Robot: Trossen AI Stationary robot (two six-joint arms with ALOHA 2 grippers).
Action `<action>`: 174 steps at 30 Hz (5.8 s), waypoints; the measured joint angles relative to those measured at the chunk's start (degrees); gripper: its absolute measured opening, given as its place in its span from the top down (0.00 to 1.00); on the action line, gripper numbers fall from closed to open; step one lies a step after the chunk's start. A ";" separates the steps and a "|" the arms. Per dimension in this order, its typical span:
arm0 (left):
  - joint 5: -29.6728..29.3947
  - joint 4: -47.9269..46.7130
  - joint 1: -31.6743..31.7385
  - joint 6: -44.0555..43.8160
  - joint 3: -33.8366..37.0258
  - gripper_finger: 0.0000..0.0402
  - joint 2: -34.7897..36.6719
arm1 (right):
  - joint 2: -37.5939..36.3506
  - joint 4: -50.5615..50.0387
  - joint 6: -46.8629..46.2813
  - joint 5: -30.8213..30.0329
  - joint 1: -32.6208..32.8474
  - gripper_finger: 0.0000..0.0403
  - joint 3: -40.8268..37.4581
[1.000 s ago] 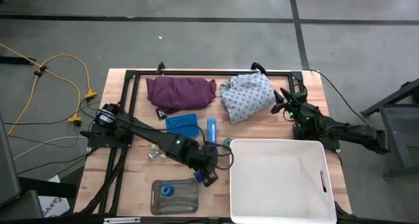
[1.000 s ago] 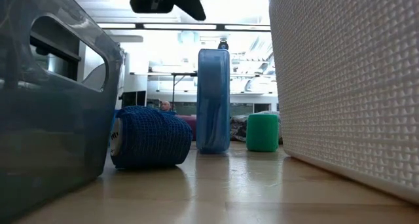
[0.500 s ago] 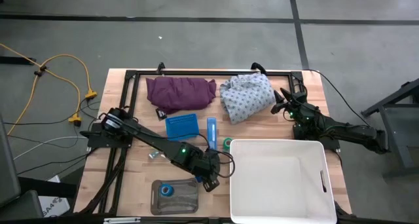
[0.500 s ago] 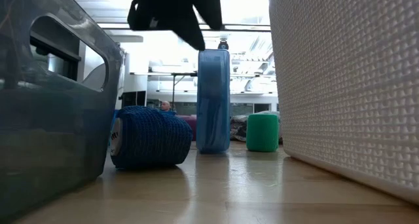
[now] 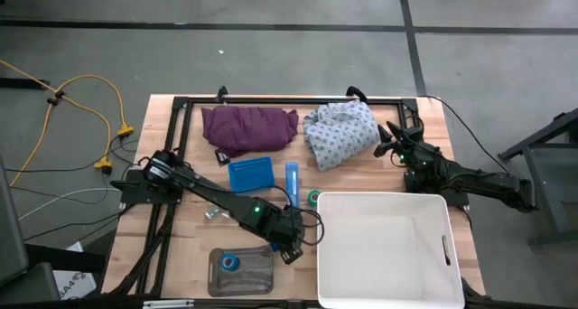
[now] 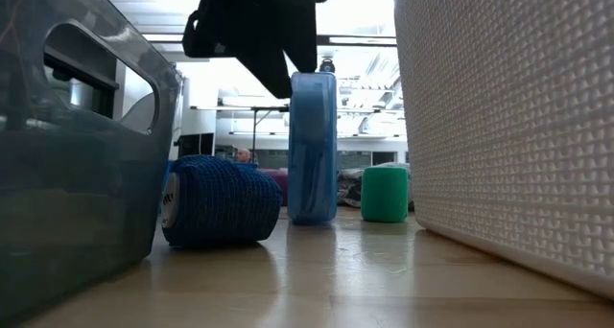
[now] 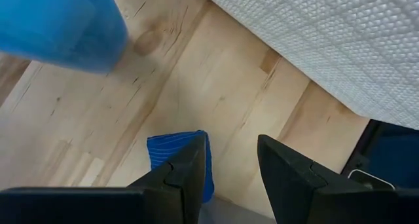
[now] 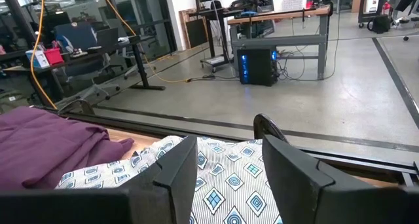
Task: Pick & Place Medicine items
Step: Put the blue bandage into the black bin
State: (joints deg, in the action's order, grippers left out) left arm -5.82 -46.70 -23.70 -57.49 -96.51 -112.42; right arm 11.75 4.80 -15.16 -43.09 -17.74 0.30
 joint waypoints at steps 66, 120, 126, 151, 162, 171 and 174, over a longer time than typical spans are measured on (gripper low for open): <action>-0.09 -5.52 -2.01 -2.14 0.07 0.27 -4.46 | 0.00 0.02 0.00 -0.01 -0.02 0.60 0.00; -0.26 -6.00 -1.97 -1.01 0.72 0.50 -7.43 | -0.02 0.02 0.00 0.00 -0.01 0.60 0.00; -0.26 -6.00 -1.97 -0.85 0.72 0.50 -7.43 | -0.02 0.02 0.00 0.00 0.00 0.60 0.00; -1.56 -0.84 -0.27 2.49 0.67 0.50 -3.86 | 0.00 0.04 0.00 0.02 0.00 0.60 0.00; -5.65 0.47 0.25 5.22 0.59 0.50 -1.07 | 0.48 0.02 0.00 0.03 -0.02 0.60 0.00; -10.38 -0.96 -1.57 6.58 0.61 0.50 3.17 | 0.48 0.02 0.00 0.02 0.00 0.60 0.00; -11.84 -1.79 -2.70 6.67 0.61 0.50 4.48 | 0.48 0.02 0.00 0.02 0.00 0.60 0.00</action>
State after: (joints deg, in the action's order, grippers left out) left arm -17.66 -48.49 -26.40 -50.83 -95.90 -107.94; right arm 12.23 4.82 -15.16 -43.07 -17.74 0.30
